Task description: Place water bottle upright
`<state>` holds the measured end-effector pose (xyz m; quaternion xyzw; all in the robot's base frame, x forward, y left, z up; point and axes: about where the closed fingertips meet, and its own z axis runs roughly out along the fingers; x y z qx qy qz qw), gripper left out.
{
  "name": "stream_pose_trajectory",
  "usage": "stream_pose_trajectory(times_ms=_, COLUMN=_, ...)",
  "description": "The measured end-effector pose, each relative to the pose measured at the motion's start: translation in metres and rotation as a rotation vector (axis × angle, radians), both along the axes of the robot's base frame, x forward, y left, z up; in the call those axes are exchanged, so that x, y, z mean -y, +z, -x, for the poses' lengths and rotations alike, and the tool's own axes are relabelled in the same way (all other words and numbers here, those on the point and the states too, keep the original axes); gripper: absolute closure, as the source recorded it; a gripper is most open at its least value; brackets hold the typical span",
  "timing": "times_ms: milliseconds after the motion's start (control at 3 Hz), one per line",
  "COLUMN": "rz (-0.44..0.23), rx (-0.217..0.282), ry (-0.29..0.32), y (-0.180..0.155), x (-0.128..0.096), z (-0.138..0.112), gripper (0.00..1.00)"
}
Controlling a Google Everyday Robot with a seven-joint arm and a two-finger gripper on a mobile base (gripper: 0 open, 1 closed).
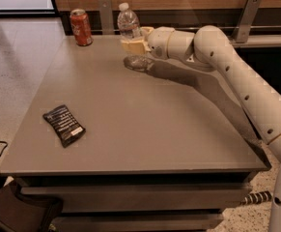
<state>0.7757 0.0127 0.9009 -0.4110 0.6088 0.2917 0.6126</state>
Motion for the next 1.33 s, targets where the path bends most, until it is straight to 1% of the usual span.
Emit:
stream_pose_trajectory(times_ms=333, rz=-0.029, rx=-0.013, ry=-0.024, y=-0.0176, x=0.0097, z=-0.0002, gripper=1.0)
stream_pose_trajectory(times_ms=667, rz=-0.029, rx=-0.013, ry=-0.024, y=-0.0131, x=0.0097, z=-0.0002, gripper=1.0)
stream_pose_trajectory(times_ms=1000, rz=-0.029, rx=-0.013, ry=-0.024, y=-0.0107, x=0.0096, z=-0.0002, gripper=0.84)
stream_pose_trajectory(times_ms=1333, rz=-0.029, rx=-0.013, ry=-0.024, y=-0.0101, x=0.0094, z=-0.0002, gripper=0.54)
